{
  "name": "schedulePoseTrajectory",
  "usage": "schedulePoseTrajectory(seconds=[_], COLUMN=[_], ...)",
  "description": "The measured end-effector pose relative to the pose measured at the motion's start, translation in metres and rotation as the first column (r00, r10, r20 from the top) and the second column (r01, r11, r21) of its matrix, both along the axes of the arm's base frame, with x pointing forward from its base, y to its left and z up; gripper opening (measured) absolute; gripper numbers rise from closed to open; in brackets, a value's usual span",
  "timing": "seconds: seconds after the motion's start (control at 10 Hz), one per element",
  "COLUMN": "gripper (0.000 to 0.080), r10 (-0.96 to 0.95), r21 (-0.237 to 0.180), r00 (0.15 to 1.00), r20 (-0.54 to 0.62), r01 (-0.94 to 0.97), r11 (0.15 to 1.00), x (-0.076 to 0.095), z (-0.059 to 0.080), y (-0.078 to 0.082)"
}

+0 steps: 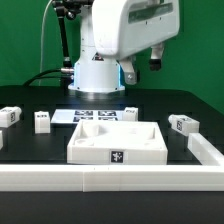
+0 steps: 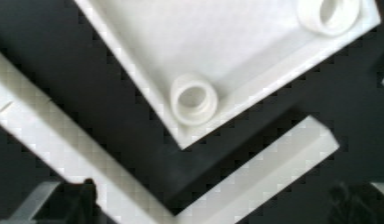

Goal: Assemble one leg

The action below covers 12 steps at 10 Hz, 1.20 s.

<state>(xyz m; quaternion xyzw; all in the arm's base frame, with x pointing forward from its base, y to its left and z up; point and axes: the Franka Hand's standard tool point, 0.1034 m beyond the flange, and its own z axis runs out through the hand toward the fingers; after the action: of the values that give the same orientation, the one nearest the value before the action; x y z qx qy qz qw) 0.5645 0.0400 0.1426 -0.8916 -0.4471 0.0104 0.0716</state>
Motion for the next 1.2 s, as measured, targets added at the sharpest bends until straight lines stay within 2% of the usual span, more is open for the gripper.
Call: schedulePoseTrajectory(seconds=[0.1,0.2,0.3,0.4,0.5,0.6,0.7,1.1,1.2], gripper=[0.065,0.065,0.065,0.065,0.065,0.065,0.065,0.065,0.065], r10=[0.069,0.146,0.2,0.197,0.189,0.176,0.164,0.163,0.222], r21=[0.007,-0.006,-0.032,-0.058,-0.066,-0.069,-0.068,-0.069,-0.083], r00=[0.998,0.989,0.979,0.97,0.964,0.961,0.965,0.966,0.955], r20=[-0.015,0.0,0.044,0.144,0.186,0.214,0.205,0.202,0.198], r01=[-0.069,-0.146,-0.199,-0.191,-0.18,-0.164,-0.154,-0.152,-0.21], r11=[0.998,0.989,0.98,0.98,0.981,0.984,0.986,0.986,0.974], x=[-0.01,-0.016,-0.024,-0.033,-0.044,-0.045,-0.048,-0.047,-0.05], z=[-0.008,-0.017,-0.029,-0.039,-0.049,-0.055,-0.061,-0.06,-0.062], y=[0.001,0.002,0.005,0.004,-0.005,-0.016,-0.022,-0.022,-0.022])
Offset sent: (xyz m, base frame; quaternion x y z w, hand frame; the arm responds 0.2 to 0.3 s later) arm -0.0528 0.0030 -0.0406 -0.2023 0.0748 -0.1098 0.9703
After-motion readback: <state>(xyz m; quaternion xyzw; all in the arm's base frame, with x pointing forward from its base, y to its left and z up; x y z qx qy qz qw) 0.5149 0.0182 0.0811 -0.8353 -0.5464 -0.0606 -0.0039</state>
